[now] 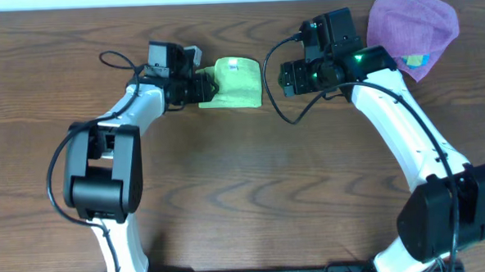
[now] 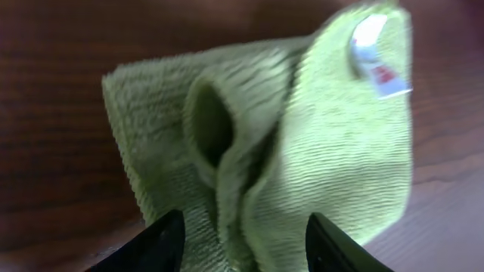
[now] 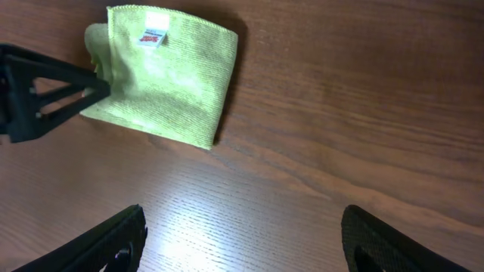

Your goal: Fold the cloth

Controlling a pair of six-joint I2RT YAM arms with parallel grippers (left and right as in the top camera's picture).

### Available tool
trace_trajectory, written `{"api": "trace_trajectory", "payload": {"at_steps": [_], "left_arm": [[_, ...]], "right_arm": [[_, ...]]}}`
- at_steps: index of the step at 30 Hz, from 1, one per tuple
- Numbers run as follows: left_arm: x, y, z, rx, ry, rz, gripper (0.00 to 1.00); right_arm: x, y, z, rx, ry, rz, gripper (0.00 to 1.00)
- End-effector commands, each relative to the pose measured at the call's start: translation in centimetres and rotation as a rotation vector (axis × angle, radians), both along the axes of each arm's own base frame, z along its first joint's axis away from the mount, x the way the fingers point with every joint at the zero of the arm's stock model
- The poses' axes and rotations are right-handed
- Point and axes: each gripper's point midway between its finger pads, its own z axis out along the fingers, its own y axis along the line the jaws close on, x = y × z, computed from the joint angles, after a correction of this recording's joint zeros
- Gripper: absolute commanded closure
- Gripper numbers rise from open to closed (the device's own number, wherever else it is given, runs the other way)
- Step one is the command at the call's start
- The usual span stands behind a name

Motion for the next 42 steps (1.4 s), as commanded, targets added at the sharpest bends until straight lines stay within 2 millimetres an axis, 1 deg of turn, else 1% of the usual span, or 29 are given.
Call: {"api": "trace_trajectory", "payload": {"at_steps": [1,7,12,20,28,32,33,37,38,40,41,42], "left_arm": [[-0.1,0.2,-1.0,0.003,0.024,0.015,0.47],[1.1,-0.2,-0.1,-0.039,-0.011,0.047,0.47],[1.3,-0.3,0.1,-0.047,-0.018,0.05,0.47],[1.2,-0.4,-0.5,-0.045,-0.01,0.048,0.47],[0.9,-1.9,-1.1,-0.045,-0.012,0.018,0.47],[0.8,-1.9,-1.4,-0.044,-0.004,0.017,0.47],[0.8,-1.9,-1.6,-0.045,0.003,0.021,0.49],[0.8,-1.9,-1.7,-0.049,0.006,0.027,0.69],[0.8,-1.9,-1.6,-0.05,0.005,0.028,0.73],[0.8,-1.9,-1.7,-0.05,0.005,0.028,0.75],[0.8,-1.9,-1.6,-0.05,0.005,0.028,0.79],[0.9,-1.9,-1.6,-0.05,0.004,0.028,0.85]], "right_arm": [[-0.1,0.1,-0.5,-0.025,0.002,0.027,0.18],[-0.1,0.0,-0.5,-0.032,0.001,0.023,0.18],[-0.1,0.0,-0.5,-0.032,0.001,0.023,0.18],[-0.1,0.0,-0.5,-0.031,0.0,0.023,0.18],[-0.1,0.0,-0.5,-0.031,0.0,0.023,0.18],[-0.1,0.0,-0.5,-0.031,0.0,0.023,0.18],[-0.1,0.0,-0.5,-0.031,0.0,0.023,0.18],[-0.1,0.0,-0.5,-0.031,0.0,0.023,0.19],[-0.1,0.0,-0.5,-0.031,0.0,0.023,0.19],[-0.1,0.0,-0.5,-0.031,0.0,0.023,0.19],[-0.1,0.0,-0.5,-0.031,0.0,0.023,0.19],[-0.1,0.0,-0.5,-0.032,0.0,0.023,0.18]]}}
